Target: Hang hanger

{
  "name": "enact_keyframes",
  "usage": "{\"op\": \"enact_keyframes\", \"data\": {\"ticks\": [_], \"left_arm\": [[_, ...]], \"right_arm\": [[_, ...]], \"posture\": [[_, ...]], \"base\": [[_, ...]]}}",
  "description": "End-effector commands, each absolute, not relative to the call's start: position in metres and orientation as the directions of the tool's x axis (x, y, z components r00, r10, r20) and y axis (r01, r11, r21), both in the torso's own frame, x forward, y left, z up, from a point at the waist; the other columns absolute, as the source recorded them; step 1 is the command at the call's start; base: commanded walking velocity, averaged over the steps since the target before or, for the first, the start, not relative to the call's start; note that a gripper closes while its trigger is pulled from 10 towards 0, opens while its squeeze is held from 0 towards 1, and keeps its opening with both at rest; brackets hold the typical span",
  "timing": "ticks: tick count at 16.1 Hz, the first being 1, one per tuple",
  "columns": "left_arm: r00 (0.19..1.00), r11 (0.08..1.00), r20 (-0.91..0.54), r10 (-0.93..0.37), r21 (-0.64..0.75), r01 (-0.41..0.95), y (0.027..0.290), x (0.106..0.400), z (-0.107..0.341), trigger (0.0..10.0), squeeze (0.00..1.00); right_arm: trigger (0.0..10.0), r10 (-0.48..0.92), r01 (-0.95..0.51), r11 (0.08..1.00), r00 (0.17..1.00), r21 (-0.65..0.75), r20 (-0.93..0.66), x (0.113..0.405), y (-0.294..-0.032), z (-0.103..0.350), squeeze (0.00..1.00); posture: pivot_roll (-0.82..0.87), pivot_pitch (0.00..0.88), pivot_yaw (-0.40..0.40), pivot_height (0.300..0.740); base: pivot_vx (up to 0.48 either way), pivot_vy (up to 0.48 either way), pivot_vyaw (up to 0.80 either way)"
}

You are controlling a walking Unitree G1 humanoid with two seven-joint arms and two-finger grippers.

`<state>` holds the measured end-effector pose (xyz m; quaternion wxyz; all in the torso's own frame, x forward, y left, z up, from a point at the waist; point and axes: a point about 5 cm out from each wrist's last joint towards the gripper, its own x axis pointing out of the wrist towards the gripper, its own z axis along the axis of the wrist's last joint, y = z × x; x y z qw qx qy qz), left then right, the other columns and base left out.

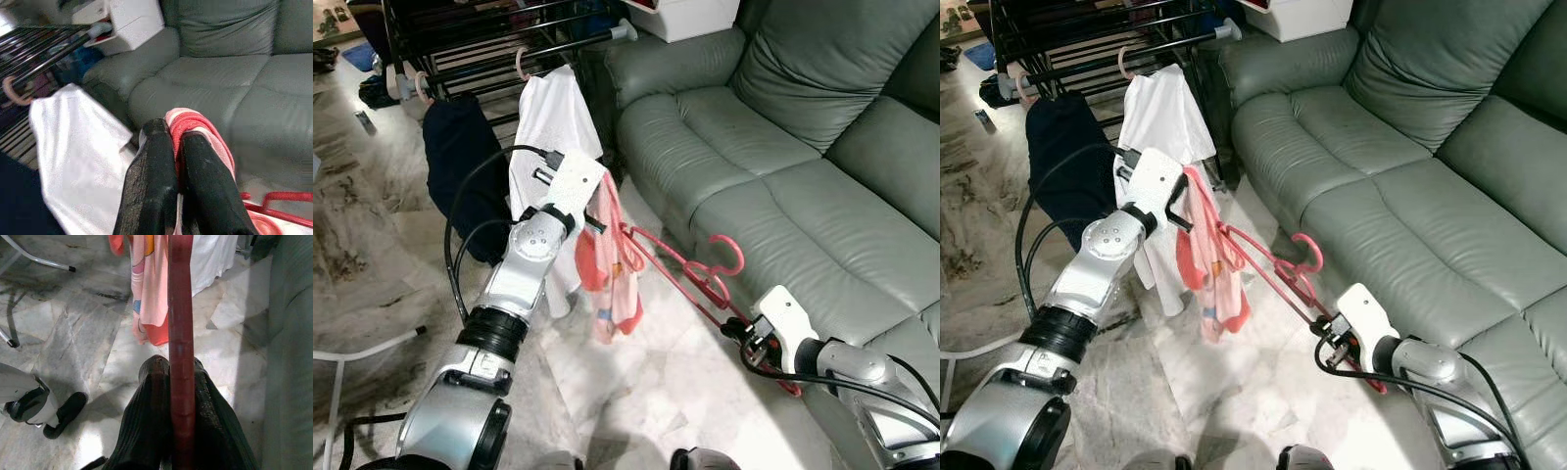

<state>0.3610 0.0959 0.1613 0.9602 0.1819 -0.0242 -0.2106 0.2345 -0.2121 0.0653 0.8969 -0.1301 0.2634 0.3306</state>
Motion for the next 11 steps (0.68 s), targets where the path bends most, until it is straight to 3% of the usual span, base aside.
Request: {"op": "enact_keyframes", "data": {"ticks": [1, 6, 11], "left_arm": [[0.892, 0.835, 0.015, -0.452, 0.358, 0.418, 0.092, 0.358, 0.171, 10.0, 0.00], [0.768, 0.739, 0.096, -0.633, 0.372, 0.562, 0.057, 0.334, 0.184, 10.0, 0.00], [0.838, 0.734, 0.054, -0.543, 0.516, 0.442, 0.077, 0.343, 0.172, 10.0, 0.00]], "right_arm": [[10.0, 0.517, -0.650, 0.756, 0.661, -0.071, -0.543, 0.238, -0.214, 0.068, 0.00], [10.0, 0.543, -0.648, 0.761, 0.639, -0.001, -0.544, 0.242, -0.206, 0.059, 0.00], [10.0, 0.497, -0.627, 0.777, 0.661, -0.050, -0.562, 0.232, -0.221, 0.061, 0.00]], "posture": [[-0.08, 0.055, 0.055, 0.740], [-0.07, 0.054, 0.050, 0.740], [-0.07, 0.054, 0.051, 0.740]], "base": [[0.000, 0.000, 0.00], [0.000, 0.000, 0.00], [0.000, 0.000, 0.00]]}}
